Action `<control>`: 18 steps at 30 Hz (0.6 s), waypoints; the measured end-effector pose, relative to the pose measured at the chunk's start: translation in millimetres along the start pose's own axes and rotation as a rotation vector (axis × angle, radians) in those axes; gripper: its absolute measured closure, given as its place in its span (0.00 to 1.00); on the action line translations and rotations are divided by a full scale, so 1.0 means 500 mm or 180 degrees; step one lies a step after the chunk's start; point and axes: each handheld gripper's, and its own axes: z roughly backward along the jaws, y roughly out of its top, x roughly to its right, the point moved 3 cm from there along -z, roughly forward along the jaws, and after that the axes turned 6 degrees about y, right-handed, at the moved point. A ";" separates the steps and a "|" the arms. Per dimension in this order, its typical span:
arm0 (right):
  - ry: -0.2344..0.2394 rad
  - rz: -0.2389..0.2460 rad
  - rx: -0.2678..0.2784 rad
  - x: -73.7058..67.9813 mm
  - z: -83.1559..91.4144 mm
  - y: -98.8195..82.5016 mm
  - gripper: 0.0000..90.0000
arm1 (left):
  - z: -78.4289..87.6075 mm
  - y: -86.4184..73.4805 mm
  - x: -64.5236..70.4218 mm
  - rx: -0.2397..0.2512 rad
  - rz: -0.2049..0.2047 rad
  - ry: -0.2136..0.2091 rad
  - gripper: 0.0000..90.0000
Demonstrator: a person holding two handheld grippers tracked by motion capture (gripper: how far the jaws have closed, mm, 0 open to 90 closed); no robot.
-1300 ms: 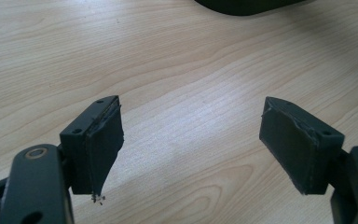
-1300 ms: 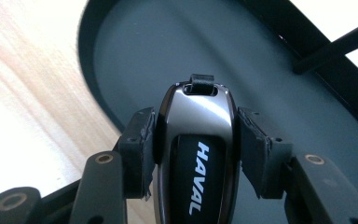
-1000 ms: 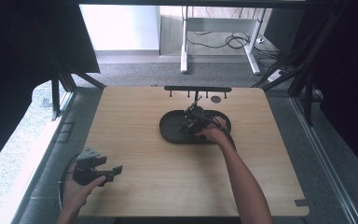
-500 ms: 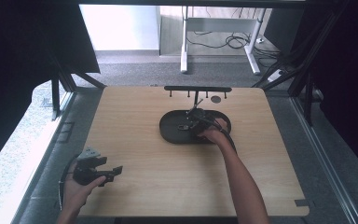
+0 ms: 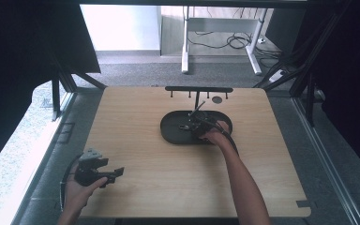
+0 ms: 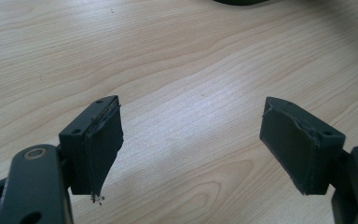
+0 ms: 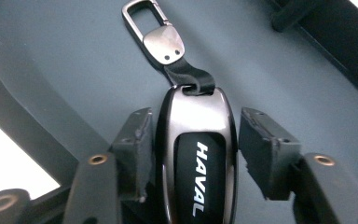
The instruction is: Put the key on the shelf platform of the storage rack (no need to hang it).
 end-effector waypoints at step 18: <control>0.0027 0.0142 0.0254 -0.032 0.063 0.004 0.44 | -0.002 0.000 0.003 -0.0022 -0.0004 -0.0001 0.23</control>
